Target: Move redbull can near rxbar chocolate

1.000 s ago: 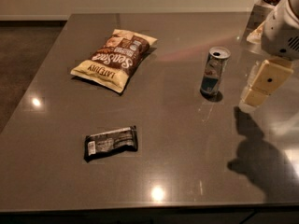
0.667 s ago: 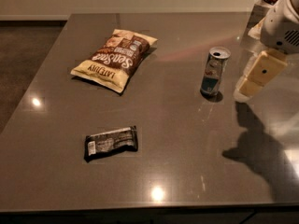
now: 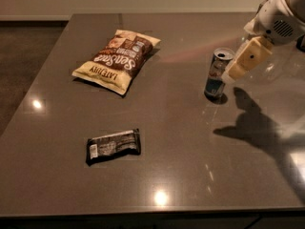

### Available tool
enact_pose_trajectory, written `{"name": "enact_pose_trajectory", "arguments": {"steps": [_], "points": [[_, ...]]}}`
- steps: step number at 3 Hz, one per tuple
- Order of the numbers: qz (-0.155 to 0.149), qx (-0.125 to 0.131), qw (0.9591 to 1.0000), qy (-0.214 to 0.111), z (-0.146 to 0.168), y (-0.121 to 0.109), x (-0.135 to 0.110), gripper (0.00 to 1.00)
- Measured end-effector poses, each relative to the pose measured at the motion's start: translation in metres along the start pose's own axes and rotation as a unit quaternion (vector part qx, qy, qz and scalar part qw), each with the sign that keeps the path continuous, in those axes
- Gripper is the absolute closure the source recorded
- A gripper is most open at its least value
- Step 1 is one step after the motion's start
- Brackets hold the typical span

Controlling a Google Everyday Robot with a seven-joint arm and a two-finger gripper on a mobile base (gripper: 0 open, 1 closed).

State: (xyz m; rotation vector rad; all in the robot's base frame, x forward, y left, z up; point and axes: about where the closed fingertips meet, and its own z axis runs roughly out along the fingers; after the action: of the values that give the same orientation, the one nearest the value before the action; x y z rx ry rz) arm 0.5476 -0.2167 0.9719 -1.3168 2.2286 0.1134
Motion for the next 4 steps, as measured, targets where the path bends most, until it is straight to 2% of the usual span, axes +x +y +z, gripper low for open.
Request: {"name": "enact_pose_trajectory", "arguments": {"steps": [1,2,3,4], "points": [[0.021,-0.011,0.9994,-0.024,0.017,-0.012,-0.008,0.0],[0.046,-0.019,0.9981,-0.037,0.033,-0.021,-0.006,0.02],[0.057,-0.027,0.9972,-0.039,0.043,-0.023,-0.003,0.04],[0.061,-0.034,0.9968,-0.039,0.049,-0.02,-0.004,0.21]]}}
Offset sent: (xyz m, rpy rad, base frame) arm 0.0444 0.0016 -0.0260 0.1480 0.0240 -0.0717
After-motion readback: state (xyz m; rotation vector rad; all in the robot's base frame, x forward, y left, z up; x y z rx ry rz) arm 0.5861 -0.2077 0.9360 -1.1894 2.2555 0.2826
